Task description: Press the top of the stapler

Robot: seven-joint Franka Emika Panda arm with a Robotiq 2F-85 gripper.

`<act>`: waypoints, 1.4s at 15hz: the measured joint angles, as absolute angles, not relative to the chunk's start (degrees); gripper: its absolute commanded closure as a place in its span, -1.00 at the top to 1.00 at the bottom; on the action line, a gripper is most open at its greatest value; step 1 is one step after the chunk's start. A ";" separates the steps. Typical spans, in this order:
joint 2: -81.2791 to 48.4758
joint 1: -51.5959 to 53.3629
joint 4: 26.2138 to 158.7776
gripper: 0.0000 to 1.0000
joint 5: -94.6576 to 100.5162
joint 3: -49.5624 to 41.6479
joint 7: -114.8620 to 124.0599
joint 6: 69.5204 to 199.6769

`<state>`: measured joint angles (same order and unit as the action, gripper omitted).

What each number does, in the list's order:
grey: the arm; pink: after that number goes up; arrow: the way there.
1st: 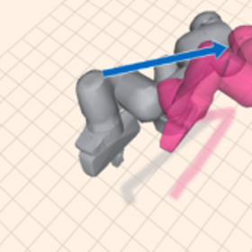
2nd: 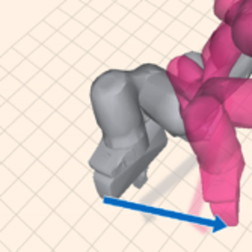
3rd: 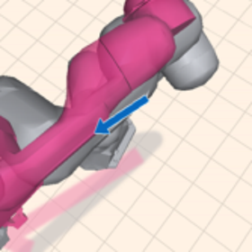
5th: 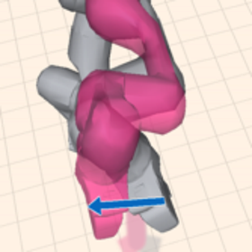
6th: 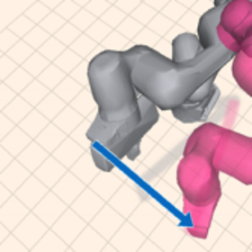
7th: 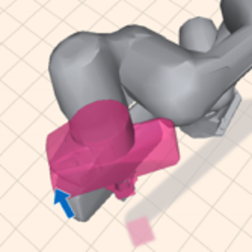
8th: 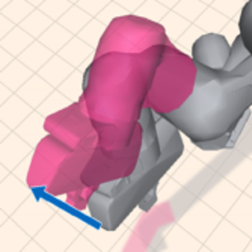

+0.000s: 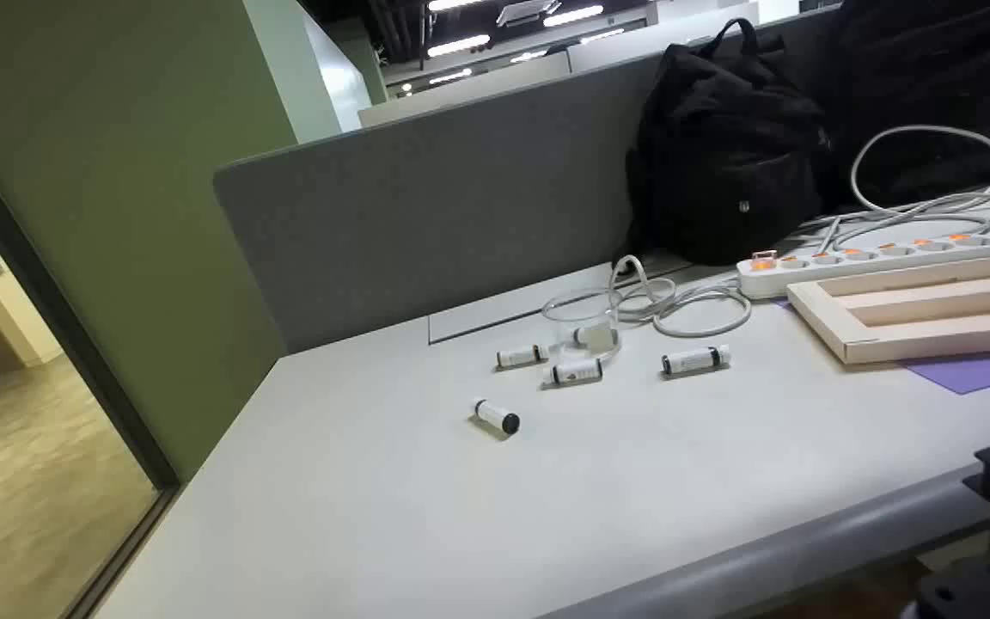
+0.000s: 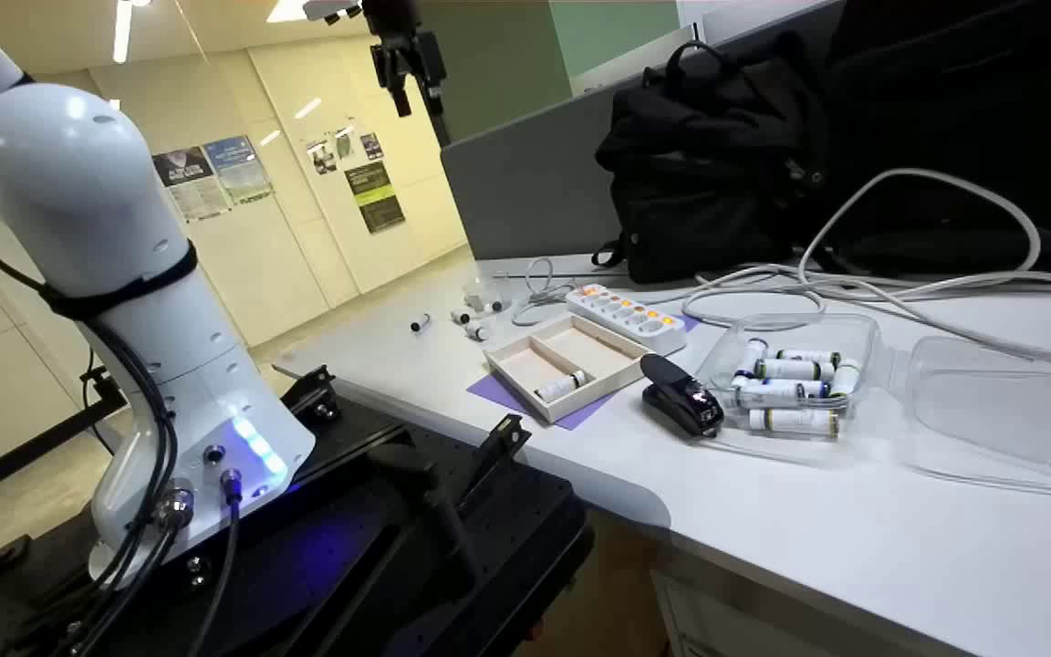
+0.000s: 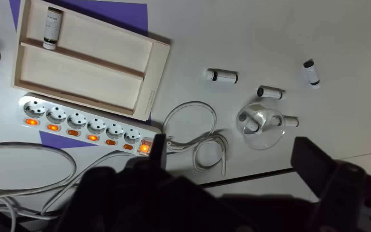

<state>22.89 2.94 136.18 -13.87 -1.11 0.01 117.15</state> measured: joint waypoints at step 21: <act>14.50 -1.98 123.98 1.00 -1.59 -13.55 -45.46 98.80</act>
